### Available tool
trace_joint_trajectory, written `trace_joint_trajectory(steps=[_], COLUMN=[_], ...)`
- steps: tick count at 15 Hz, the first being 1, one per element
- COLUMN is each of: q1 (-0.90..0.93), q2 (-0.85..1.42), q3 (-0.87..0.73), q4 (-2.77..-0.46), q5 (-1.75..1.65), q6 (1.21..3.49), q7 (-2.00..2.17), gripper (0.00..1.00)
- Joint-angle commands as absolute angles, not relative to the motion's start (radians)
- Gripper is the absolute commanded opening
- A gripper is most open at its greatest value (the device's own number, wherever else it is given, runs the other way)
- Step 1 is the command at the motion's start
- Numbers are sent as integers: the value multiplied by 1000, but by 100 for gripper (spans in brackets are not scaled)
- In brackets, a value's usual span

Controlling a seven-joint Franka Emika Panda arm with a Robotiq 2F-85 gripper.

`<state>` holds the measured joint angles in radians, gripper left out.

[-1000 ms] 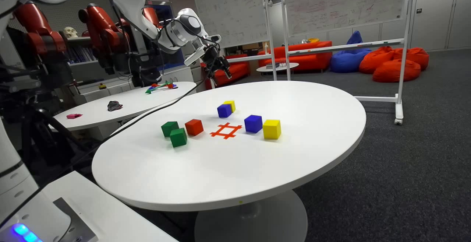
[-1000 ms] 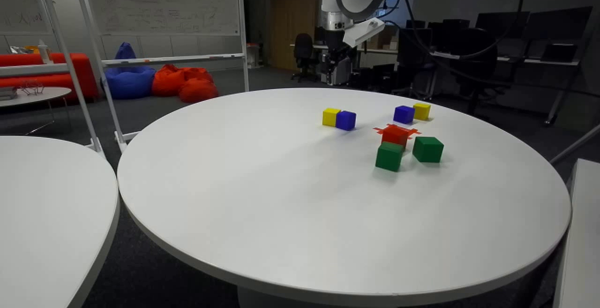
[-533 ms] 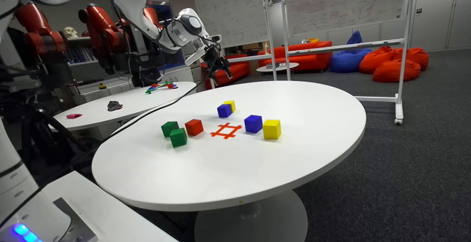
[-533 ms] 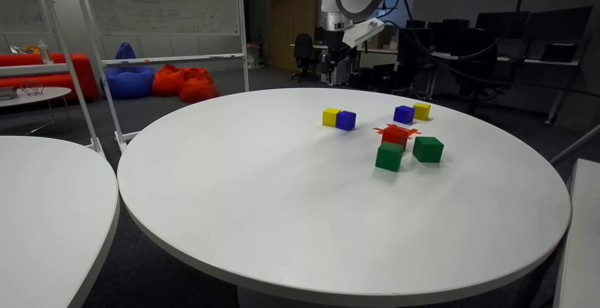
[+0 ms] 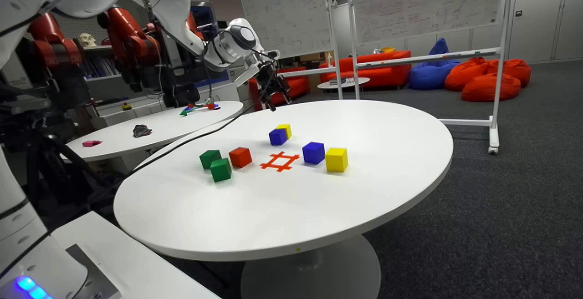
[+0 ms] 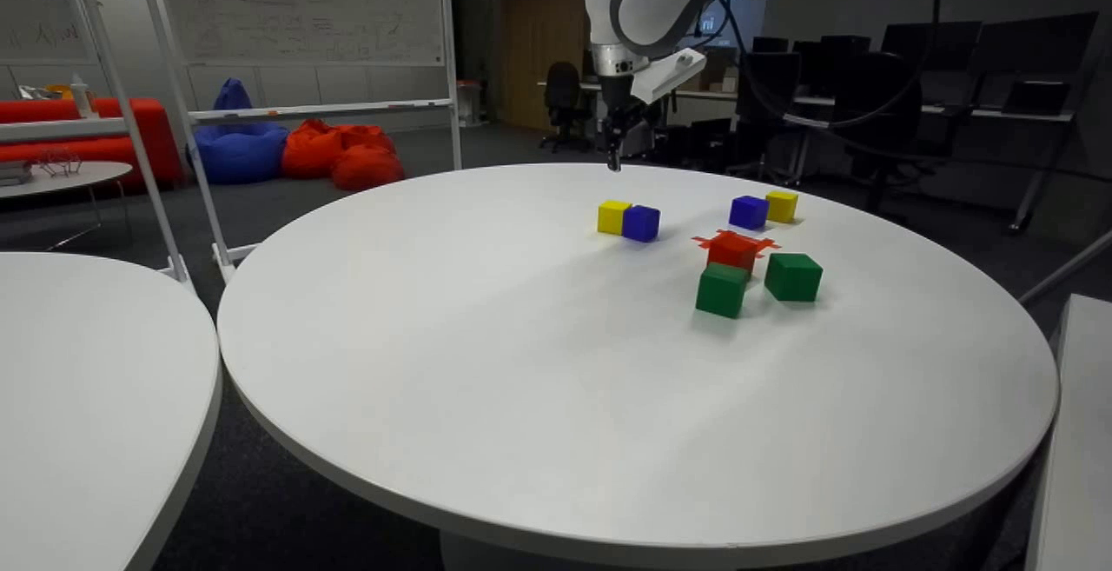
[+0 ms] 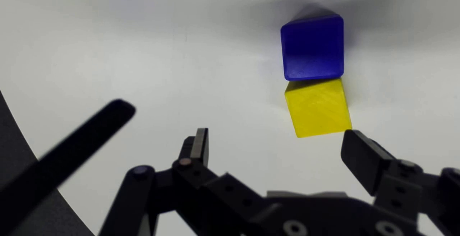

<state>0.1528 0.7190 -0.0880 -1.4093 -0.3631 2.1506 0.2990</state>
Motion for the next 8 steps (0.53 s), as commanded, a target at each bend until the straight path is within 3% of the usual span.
trace_joint_trajectory(steps=[1,8], q1=[145,138], q2=[775,850], q3=[-94,-95], q4=[-1329,-1260], q5=[-343,-337], q6=[2105,2079], q7=[252,230], gripper=[100,100])
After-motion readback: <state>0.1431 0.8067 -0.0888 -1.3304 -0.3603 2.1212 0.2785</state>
